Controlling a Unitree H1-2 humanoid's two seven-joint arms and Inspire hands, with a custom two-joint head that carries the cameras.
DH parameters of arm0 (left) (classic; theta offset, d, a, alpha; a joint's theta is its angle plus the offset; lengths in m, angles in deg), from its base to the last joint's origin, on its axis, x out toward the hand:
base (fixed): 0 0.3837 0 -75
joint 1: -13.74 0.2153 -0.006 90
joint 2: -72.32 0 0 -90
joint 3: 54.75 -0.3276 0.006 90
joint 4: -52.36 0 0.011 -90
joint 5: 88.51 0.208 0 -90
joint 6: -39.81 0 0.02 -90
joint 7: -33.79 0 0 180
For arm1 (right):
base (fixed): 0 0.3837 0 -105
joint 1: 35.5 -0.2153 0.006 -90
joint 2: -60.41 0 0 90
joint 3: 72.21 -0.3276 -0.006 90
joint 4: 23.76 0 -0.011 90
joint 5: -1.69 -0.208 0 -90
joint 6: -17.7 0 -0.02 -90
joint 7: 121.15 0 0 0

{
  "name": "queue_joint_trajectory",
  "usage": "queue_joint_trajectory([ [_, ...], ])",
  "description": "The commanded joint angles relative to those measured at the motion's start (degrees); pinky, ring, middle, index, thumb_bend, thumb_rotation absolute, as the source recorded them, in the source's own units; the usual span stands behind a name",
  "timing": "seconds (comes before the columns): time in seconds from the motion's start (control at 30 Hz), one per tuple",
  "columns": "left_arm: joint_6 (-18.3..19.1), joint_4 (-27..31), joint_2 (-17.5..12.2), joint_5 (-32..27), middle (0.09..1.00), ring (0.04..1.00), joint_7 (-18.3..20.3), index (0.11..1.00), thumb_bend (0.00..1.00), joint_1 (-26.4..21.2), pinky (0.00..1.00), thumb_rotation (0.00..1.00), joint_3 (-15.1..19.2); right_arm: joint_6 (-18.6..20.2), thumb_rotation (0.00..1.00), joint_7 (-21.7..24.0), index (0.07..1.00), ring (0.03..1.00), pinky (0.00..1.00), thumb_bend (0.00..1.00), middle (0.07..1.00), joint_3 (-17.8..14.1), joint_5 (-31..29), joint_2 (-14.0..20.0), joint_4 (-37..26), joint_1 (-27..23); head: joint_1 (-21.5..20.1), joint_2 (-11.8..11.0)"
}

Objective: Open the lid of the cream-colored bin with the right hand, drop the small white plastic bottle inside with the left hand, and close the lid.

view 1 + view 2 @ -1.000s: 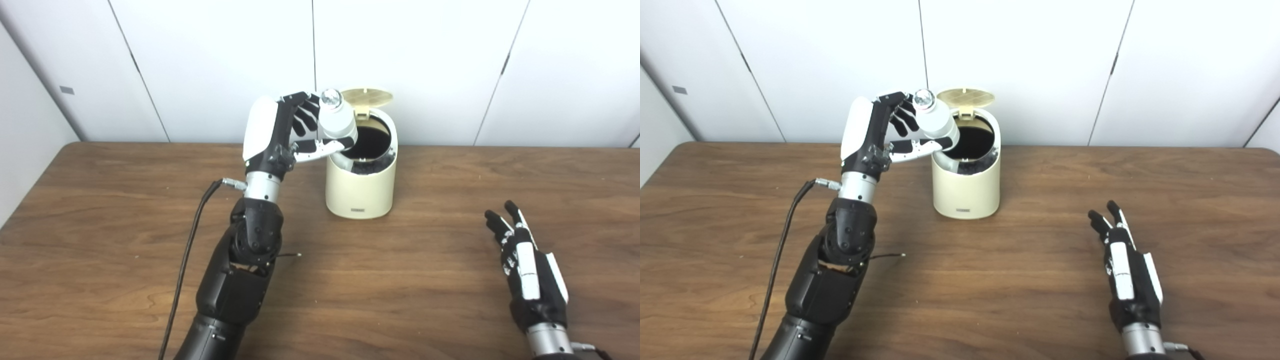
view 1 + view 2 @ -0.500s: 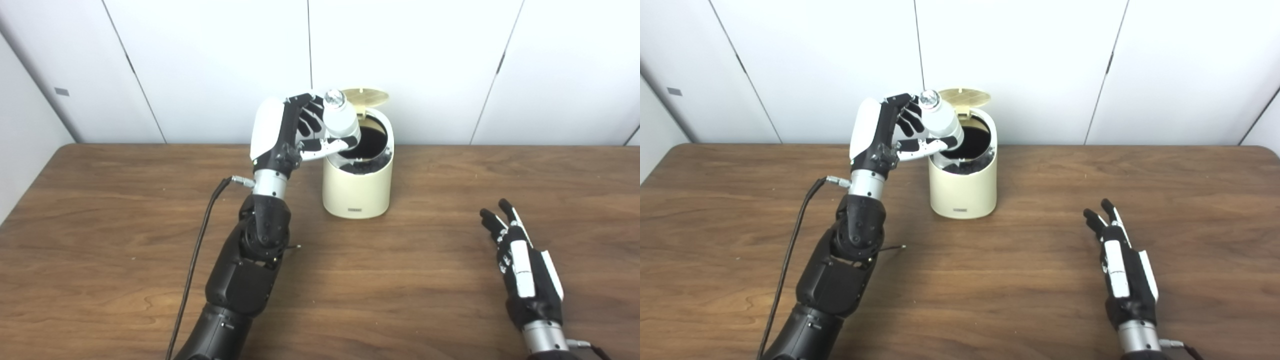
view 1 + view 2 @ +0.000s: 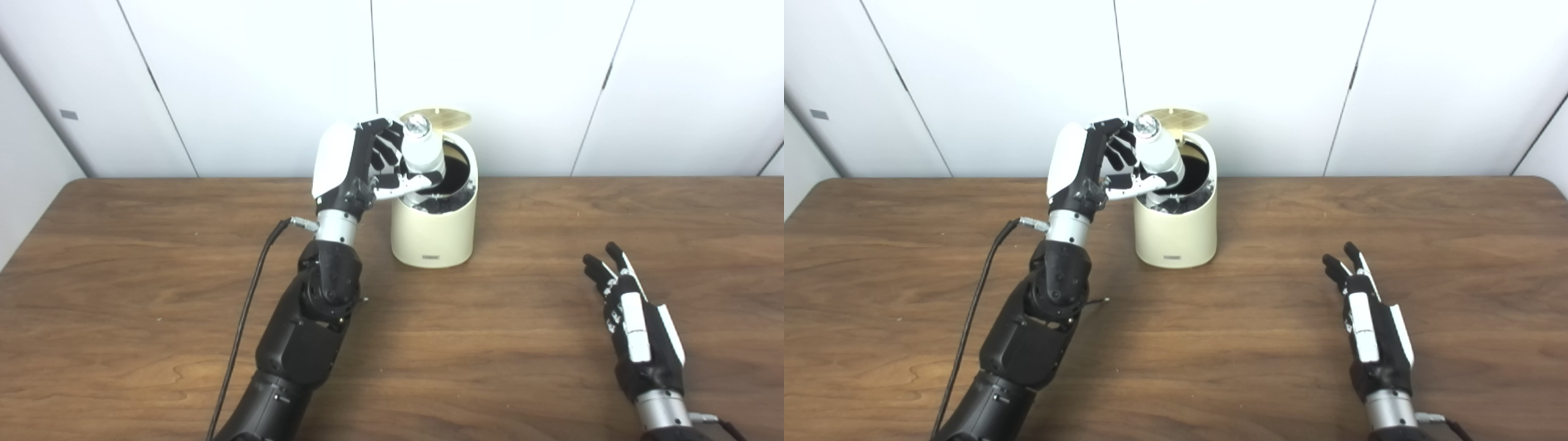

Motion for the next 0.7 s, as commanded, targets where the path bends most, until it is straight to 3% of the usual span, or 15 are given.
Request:
queue_joint_trajectory([
  [0.0,-0.8,1.4,-0.3,1.1,0.497,0.411,-0.7,0.501,0.48,-2.8,0.34,0.00,-0.2,-2.2,0.95,-0.1,0.966,0.920,1.00,0.63,0.884,0.3,0.3,-0.2,0.4,-0.4,0.0,0.1],
  [0.2,3.9,4.7,-0.2,1.8,0.491,0.397,1.8,0.513,0.50,-2.4,0.35,0.00,-0.4,-2.5,0.93,0.2,0.961,0.916,1.00,0.63,0.881,-0.1,-0.7,-0.1,0.7,-0.4,0.2,0.2],
  [0.27,5.3,5.6,-0.2,2.4,0.473,0.445,2.4,0.506,0.52,-2.5,0.37,0.00,-0.6,-2.6,0.92,0.2,0.962,0.916,1.00,0.63,0.882,-0.2,-0.8,-0.1,0.9,-0.5,0.3,0.2],
  [0.3,5.7,6.0,-0.2,2.4,0.504,0.455,2.6,0.529,0.76,-2.5,0.38,0.02,-0.6,-2.6,0.92,0.1,0.962,0.916,1.00,0.64,0.881,-0.2,-0.7,-0.1,0.9,-0.5,0.3,0.2],
  [0.33,6.0,6.3,-0.2,2.4,0.524,0.462,2.9,0.545,0.90,-2.5,0.38,0.05,-0.7,-2.5,0.92,0.1,0.961,0.914,1.00,0.63,0.880,-0.2,-0.6,-0.1,0.9,-0.5,0.3,0.3],
  [0.4,6.5,7.0,-0.3,2.4,0.534,0.469,3.5,0.554,0.98,-2.5,0.39,0.09,-0.8,-2.5,0.92,0.0,0.960,0.920,1.00,0.64,0.881,-0.3,-0.3,0.1,1.2,-0.5,0.4,0.3],
  [0.5,7.4,8.1,-0.6,2.8,0.545,0.478,4.5,0.563,1.00,-2.3,0.40,0.14,-1.2,-2.9,0.92,0.3,0.961,0.921,1.00,0.64,0.882,-0.5,-1.0,0.2,1.8,-0.5,0.5,0.3],
  [0.67,7.5,8.6,-1.1,2.9,0.571,0.497,5.1,0.572,1.00,-2.1,0.42,0.13,-1.5,-3.0,0.91,0.2,0.958,0.915,1.00,0.64,0.876,-0.6,-1.1,0.2,1.9,-0.6,0.6,0.3],
])
